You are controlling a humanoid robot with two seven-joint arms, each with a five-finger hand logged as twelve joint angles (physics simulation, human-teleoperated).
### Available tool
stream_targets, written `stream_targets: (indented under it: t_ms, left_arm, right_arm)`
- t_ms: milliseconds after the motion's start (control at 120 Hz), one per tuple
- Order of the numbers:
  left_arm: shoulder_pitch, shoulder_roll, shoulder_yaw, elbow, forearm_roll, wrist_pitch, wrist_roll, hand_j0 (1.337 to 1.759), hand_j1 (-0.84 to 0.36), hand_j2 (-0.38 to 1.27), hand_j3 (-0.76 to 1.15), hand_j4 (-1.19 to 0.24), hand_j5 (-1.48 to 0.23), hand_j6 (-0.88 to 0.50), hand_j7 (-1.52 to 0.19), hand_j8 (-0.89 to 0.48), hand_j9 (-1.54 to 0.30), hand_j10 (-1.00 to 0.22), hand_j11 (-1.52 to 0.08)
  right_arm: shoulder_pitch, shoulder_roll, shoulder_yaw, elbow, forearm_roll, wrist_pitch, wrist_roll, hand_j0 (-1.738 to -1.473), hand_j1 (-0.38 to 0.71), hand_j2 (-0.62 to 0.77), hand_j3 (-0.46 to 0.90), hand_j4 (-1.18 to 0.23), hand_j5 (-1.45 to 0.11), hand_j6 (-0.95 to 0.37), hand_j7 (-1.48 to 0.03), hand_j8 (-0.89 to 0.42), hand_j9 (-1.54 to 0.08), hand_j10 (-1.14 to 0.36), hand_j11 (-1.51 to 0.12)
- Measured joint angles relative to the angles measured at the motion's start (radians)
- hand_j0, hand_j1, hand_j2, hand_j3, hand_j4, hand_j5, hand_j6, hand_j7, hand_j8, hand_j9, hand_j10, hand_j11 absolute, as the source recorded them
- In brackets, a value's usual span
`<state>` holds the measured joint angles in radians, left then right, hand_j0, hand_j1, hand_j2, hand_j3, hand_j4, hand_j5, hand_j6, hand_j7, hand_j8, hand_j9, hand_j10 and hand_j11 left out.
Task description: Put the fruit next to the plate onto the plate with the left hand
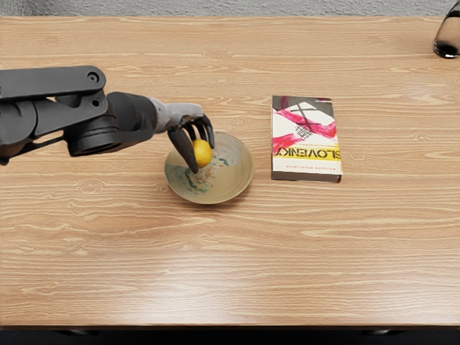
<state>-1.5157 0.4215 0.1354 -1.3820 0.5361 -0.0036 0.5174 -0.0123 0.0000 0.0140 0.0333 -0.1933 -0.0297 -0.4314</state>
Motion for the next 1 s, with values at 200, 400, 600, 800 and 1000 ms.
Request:
stream_targets:
  t_ms: [200,400,600,800,1000]
  left_arm:
    - [0.005,-0.018,0.001,0.02,0.004,0.005,0.001,1.652,-0.28,0.32,0.0,-0.69,-1.01,-0.46,-1.0,-0.48,-1.0,-0.73,-1.0]
    - [0.012,-0.026,0.005,0.024,0.004,0.006,0.003,1.653,-0.24,0.27,0.0,-0.74,-0.94,-0.5,-0.94,-0.51,-0.93,-0.69,-0.93]
    - [0.018,-0.033,0.007,0.024,0.004,0.005,0.003,1.656,-0.21,0.21,0.0,-0.62,-0.75,-0.49,-0.75,-0.51,-0.75,-0.56,-0.75]
    - [0.02,-0.033,0.007,0.025,0.001,0.005,0.003,1.657,-0.03,0.11,0.0,-0.38,-0.47,-0.33,-0.47,-0.33,-0.47,-0.35,-0.47]
    - [0.019,-0.007,-0.002,0.022,-0.015,0.002,0.001,1.658,0.16,0.05,0.0,-0.18,-0.22,-0.16,-0.22,-0.16,-0.22,-0.17,-0.22]
  right_arm:
    - [0.0,0.0,0.0,0.0,0.0,0.0,0.0,-1.658,-0.35,0.0,0.0,0.0,0.0,0.0,0.0,0.0,0.0,0.0,0.0]
    - [0.0,0.0,0.0,0.0,0.0,0.0,0.0,-1.658,-0.35,0.0,0.0,0.0,0.0,0.0,0.0,0.0,0.0,0.0,0.0]
    - [0.0,0.0,0.0,0.0,0.0,0.0,0.0,-1.658,-0.35,0.0,0.0,0.0,0.0,0.0,0.0,0.0,0.0,0.0,0.0]
    - [0.0,0.0,0.0,0.0,0.0,0.0,0.0,-1.658,-0.35,0.0,0.0,0.0,0.0,0.0,0.0,0.0,0.0,0.0,0.0]
    - [0.0,0.0,0.0,-0.001,0.0,0.0,-0.001,-1.658,-0.35,0.0,0.0,0.0,0.0,0.0,0.0,0.0,0.0,0.0,0.0]
